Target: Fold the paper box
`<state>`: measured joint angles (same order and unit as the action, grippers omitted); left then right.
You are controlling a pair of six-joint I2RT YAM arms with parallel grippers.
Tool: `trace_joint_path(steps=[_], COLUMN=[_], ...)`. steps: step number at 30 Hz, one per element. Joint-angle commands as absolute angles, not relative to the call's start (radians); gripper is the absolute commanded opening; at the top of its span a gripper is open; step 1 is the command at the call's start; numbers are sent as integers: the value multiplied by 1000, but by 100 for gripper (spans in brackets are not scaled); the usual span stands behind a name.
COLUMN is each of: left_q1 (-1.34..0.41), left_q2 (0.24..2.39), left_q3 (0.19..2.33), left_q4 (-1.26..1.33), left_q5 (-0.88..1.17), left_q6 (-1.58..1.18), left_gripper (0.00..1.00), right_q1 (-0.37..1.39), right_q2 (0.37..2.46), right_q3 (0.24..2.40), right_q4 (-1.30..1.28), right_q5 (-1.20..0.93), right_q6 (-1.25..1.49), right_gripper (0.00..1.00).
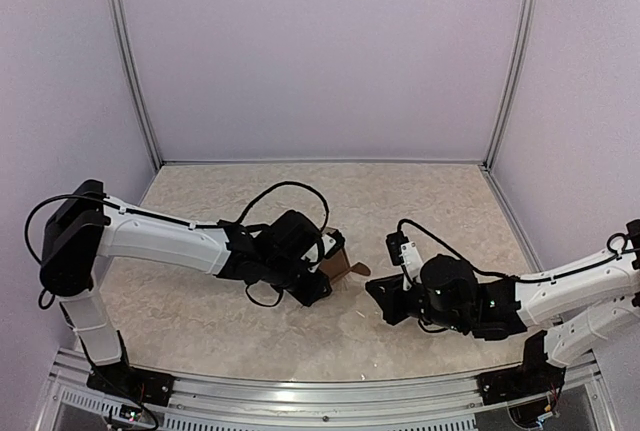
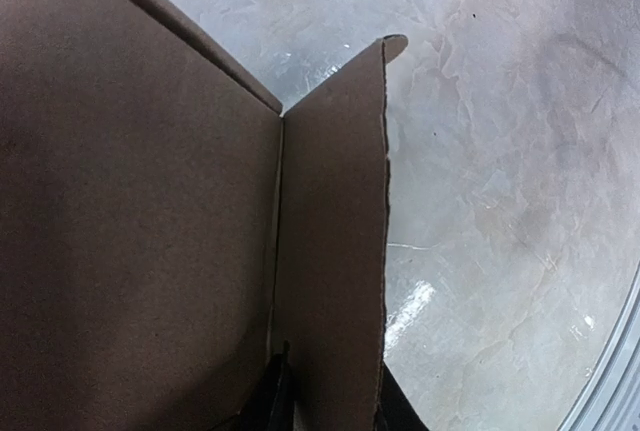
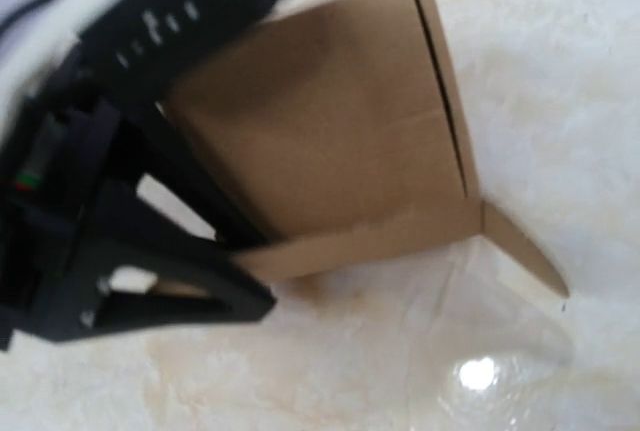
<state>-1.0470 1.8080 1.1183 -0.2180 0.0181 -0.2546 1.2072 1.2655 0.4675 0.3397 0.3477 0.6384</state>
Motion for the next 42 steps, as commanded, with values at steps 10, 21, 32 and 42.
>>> trace_joint_path(steps=[10,21,32,42], left_q1=[-1034,-989,-858,-793], left_q2=[1657,1486,1469,1616], left_q3=[1109,1109,1030,1046], left_q4=[-261,-333,-264,-156], left_q5=[-25,-168,-163,-88], left_q6=[-221,-199,-262,-266], left_gripper=[50,57,41,19], right_q1=[1216,1212,1092,1020], right_q2=[1204,1211,1336,1555], right_q3=[516,590,814,1000], right_q4=[237,190,101,71], right_q5=[411,430,264,176], right_q6=[575,489,348,330], right_gripper=[16,21,27,27])
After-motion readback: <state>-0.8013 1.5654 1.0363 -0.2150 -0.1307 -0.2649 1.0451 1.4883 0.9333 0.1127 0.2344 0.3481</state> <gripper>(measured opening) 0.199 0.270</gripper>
